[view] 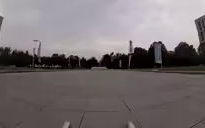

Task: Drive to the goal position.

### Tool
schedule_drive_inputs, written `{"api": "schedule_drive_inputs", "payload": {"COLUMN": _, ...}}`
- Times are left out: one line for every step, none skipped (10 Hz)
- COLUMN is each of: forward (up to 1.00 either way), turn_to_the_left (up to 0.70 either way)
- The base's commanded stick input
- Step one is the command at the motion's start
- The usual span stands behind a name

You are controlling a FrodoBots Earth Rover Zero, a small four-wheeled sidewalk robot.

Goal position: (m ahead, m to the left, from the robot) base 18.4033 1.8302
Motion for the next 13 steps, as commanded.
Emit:
{"api": "schedule_drive_inputs", "payload": {"forward": 0.6, "turn_to_the_left": 0.0}}
{"api": "schedule_drive_inputs", "payload": {"forward": 0.6, "turn_to_the_left": 0.0}}
{"api": "schedule_drive_inputs", "payload": {"forward": 0.6, "turn_to_the_left": 0.0}}
{"api": "schedule_drive_inputs", "payload": {"forward": 0.6, "turn_to_the_left": 0.0}}
{"api": "schedule_drive_inputs", "payload": {"forward": 0.6, "turn_to_the_left": 0.0}}
{"api": "schedule_drive_inputs", "payload": {"forward": 0.6, "turn_to_the_left": 0.0}}
{"api": "schedule_drive_inputs", "payload": {"forward": 0.6, "turn_to_the_left": 0.0}}
{"api": "schedule_drive_inputs", "payload": {"forward": 0.6, "turn_to_the_left": 0.0}}
{"api": "schedule_drive_inputs", "payload": {"forward": 0.6, "turn_to_the_left": 0.0}}
{"api": "schedule_drive_inputs", "payload": {"forward": 0.6, "turn_to_the_left": 0.0}}
{"api": "schedule_drive_inputs", "payload": {"forward": 0.6, "turn_to_the_left": 0.0}}
{"api": "schedule_drive_inputs", "payload": {"forward": 0.6, "turn_to_the_left": 0.0}}
{"api": "schedule_drive_inputs", "payload": {"forward": 0.6, "turn_to_the_left": 0.0}}
